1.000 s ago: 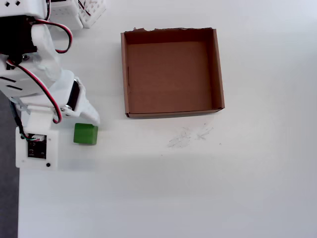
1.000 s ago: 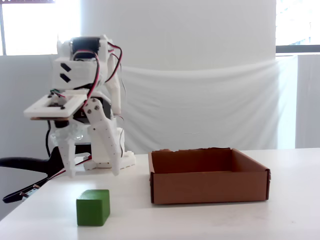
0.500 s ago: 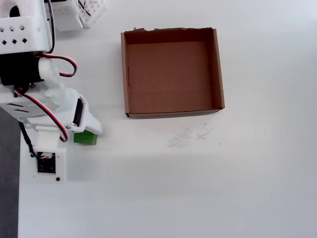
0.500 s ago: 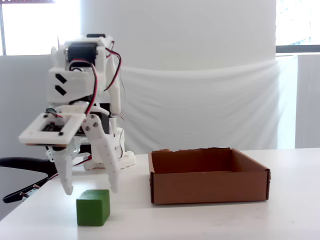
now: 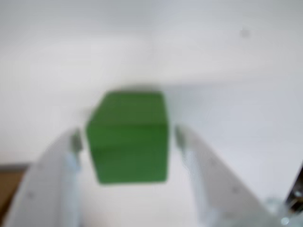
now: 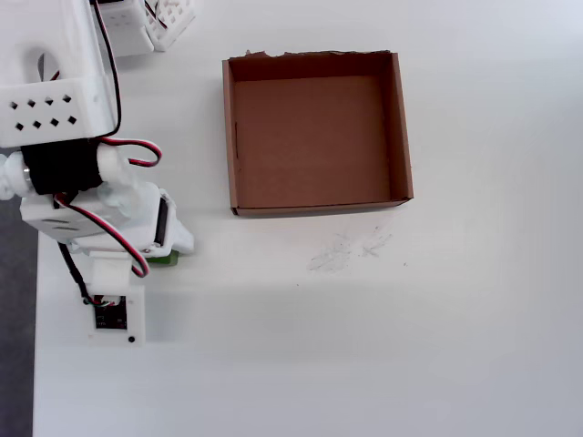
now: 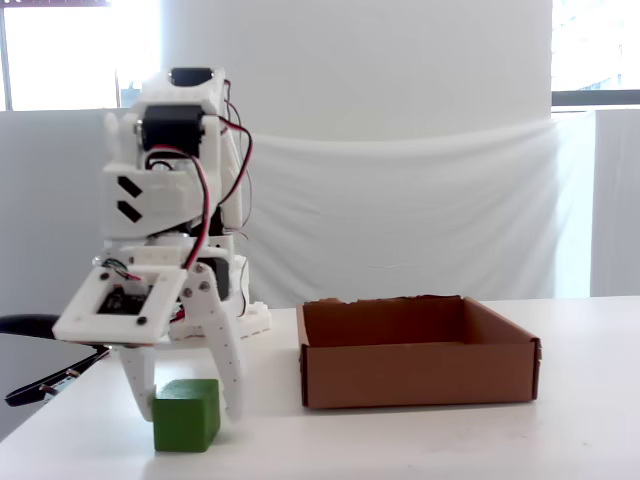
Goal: Grasp a green cube and put it in a box.
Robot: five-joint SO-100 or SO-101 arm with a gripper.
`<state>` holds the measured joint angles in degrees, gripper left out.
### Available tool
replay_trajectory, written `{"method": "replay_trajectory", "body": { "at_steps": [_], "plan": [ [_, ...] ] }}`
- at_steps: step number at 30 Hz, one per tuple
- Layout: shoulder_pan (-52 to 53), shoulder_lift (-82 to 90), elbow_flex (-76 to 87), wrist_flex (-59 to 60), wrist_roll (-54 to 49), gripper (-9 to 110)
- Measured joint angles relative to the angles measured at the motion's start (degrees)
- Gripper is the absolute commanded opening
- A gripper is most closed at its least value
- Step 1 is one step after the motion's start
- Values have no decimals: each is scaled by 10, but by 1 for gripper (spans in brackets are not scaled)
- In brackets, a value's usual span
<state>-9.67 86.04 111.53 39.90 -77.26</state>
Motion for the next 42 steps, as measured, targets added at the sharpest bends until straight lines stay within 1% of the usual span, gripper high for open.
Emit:
{"method": "replay_trajectory", "body": {
  "at_steps": [11, 18, 21, 27, 36, 42],
  "plan": [
    [-2, -15, -4, -12, 0, 17],
    [-5, -15, -4, -16, 4, 16],
    [-5, -15, -4, -16, 6, 13],
    [-5, -15, -4, -12, 7, 12],
    [-5, -15, -90, 85, 8, 12],
    [-40, 10, -129, 156, 35, 12]
  ]
}}
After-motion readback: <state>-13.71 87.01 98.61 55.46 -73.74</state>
